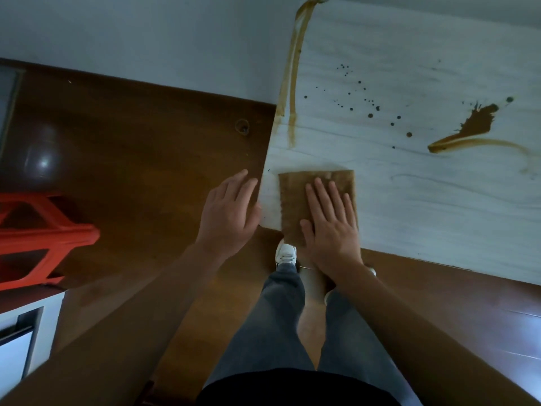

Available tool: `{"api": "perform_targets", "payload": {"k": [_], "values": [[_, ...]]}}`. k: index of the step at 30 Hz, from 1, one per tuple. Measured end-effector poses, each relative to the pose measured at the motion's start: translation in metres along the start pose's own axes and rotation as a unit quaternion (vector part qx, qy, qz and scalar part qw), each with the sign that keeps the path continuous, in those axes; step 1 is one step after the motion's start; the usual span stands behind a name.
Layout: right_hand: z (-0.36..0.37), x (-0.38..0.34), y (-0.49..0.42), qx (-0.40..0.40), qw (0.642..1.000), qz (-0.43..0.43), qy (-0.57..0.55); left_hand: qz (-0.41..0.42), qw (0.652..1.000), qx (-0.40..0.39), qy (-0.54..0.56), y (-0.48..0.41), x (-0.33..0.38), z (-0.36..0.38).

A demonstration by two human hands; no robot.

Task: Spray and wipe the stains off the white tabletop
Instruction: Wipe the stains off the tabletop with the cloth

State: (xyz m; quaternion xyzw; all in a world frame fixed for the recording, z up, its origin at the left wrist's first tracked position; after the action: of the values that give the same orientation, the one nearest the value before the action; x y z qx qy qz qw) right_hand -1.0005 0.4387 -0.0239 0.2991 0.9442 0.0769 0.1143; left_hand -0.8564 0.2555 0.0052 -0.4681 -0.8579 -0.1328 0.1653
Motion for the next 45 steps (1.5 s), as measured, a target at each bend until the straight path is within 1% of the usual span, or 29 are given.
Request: {"api": "perform_targets", "payload": {"k": [3,6,8,12,17,20,22,27,30,32,34,37,39,42,45], "values": [[-0.004,0.052,0.025,0.008,0.997,0.074,-0.007,0.047,0.999,-0.020,0.006,-0.009,0.021,0.014],[-0.008,0.092,0.049,0.003,0.990,0.137,-0.018,0.096,0.994,-0.045,-0.018,-0.016,0.044,0.032],[-0.011,0.104,0.056,-0.002,0.989,0.145,-0.025,0.109,0.991,-0.060,-0.038,-0.017,0.056,0.043],[-0.013,0.098,0.046,0.001,0.988,0.155,-0.021,0.092,0.993,-0.062,-0.045,-0.013,0.061,0.055],[-0.020,0.082,-0.011,0.012,0.993,0.119,-0.015,0.089,0.991,-0.079,-0.066,-0.011,0.060,0.058],[-0.023,0.055,-0.046,0.010,0.996,0.093,-0.013,0.088,0.990,-0.086,-0.068,-0.012,0.061,0.056],[-0.023,0.037,-0.055,0.006,0.998,0.061,-0.006,0.085,0.992,-0.079,-0.054,-0.012,0.063,0.053],[-0.016,0.032,-0.029,-0.001,0.999,-0.030,-0.011,0.054,0.997,-0.044,-0.043,-0.002,0.058,0.040],[-0.011,0.047,0.002,-0.016,0.998,-0.062,-0.006,0.045,0.997,-0.047,-0.051,0.006,0.048,0.036],[-0.011,0.062,0.017,-0.019,0.998,-0.051,-0.016,0.048,0.996,-0.056,-0.051,0.010,0.043,0.035],[-0.014,0.076,0.024,-0.026,0.999,-0.020,-0.027,0.055,0.995,-0.065,-0.048,0.010,0.040,0.033],[-0.017,0.081,0.011,-0.027,0.999,0.016,-0.024,0.056,0.995,-0.071,-0.043,0.009,0.038,0.029],[-0.019,0.072,-0.014,-0.018,0.998,0.043,-0.029,0.050,0.996,-0.064,-0.043,0.008,0.037,0.024],[-0.022,0.043,-0.054,0.000,0.997,0.074,-0.028,0.013,0.998,-0.043,-0.043,0.008,0.029,0.015],[-0.020,0.006,-0.070,-0.004,0.998,0.060,-0.019,-0.026,0.998,-0.028,-0.040,0.009,0.017,0.007]]}}
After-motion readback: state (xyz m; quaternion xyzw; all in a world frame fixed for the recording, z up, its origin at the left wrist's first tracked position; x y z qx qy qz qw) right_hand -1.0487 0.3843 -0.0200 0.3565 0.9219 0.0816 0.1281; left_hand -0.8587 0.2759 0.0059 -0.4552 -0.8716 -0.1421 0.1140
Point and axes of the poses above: each hand's wrist, its own y-axis away from the middle knuckle, its own z-axis out of the palm, x = y × z, the point moved 1 cm from there along -y, towards the middle knuckle, and after that the axes turned 6 degrees about y, right-handed, at the moved point
